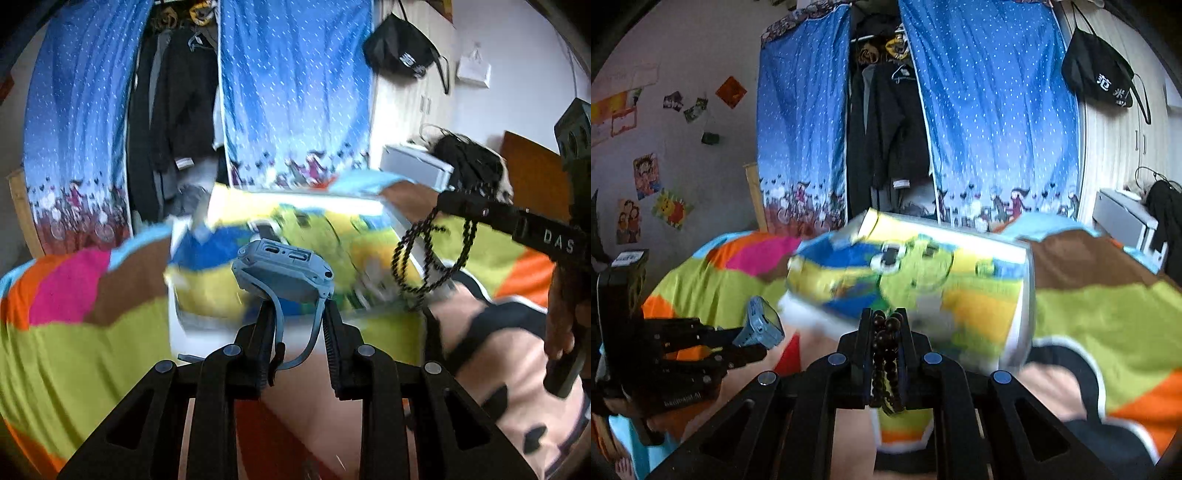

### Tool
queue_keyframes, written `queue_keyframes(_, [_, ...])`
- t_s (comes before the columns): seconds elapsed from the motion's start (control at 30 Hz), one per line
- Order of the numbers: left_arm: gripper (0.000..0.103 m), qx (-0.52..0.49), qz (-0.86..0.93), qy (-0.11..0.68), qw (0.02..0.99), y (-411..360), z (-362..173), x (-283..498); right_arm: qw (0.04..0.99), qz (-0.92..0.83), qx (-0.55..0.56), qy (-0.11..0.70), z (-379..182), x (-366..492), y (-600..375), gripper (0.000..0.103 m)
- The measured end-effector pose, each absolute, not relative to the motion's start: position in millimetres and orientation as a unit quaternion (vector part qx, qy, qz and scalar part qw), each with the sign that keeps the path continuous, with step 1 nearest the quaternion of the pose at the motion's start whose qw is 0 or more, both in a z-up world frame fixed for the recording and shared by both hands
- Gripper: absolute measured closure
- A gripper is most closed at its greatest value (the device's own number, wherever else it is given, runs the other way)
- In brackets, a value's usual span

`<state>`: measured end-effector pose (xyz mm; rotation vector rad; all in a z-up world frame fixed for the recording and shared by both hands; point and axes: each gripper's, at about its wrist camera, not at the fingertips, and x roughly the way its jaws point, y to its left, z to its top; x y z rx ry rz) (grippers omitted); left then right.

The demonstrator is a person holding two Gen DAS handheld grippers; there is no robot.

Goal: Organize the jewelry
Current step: 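Carry the watch and necklace into the white tray and open both tools, then withdraw both tools from the tray back toward the bangles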

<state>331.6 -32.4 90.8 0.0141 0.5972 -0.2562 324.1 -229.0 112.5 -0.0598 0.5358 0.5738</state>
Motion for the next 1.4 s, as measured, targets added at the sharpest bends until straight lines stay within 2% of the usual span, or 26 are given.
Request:
queue_keyframes(0.17, [0.081,0.021,-0.098,0.275,0.956,-20,89,381,0.925,0.281,-0.004,0.256,123,376,-211,0.093])
queue_keyframes(0.4, [0.081,-0.020,-0.092,0.330,0.939,-1,57,423,0.916,0.288,0.018,0.278,96,424,-180,0.093])
queue_keyframes(0.63, [0.079,-0.026,-0.094,0.359,0.928,-1,34,429,0.905,0.283,0.013,0.316,51,437,-176,0.093])
queue_keyframes(0.87, [0.074,-0.065,-0.092,0.366,0.924,2,34,429,0.903,0.267,0.023,0.336,30,442,-192,0.092])
queue_keyframes(0.97, [0.063,-0.075,-0.088,0.356,0.927,6,40,425,0.904,0.263,0.022,0.337,29,441,-197,0.092])
queue_keyframes(1.03, [0.044,-0.079,-0.084,0.331,0.937,8,50,416,0.906,0.257,0.015,0.335,29,439,-201,0.091])
queue_keyframes(1.1, [0.041,-0.084,-0.082,0.315,0.942,9,60,408,0.909,0.252,0.014,0.332,30,438,-205,0.075])
queue_keyframes(1.17, [0.041,-0.088,-0.078,0.308,0.944,10,69,402,0.914,0.240,0.016,0.326,33,435,-210,0.066])
queue_keyframes(1.2, [0.037,-0.090,-0.075,0.303,0.946,10,72,398,0.916,0.237,0.018,0.324,34,435,-212,0.064])
queue_keyframes(1.27, [0.028,-0.093,-0.069,0.290,0.950,10,81,389,0.918,0.229,0.020,0.324,38,432,-217,0.063])
queue_keyframes(1.33, [0.012,-0.096,-0.059,0.265,0.958,9,93,372,0.921,0.223,0.023,0.318,45,427,-223,0.058])
queue_keyframes(1.4, [0.008,-0.098,-0.051,0.243,0.964,8,103,354,0.927,0.215,0.023,0.306,53,418,-228,0.034])
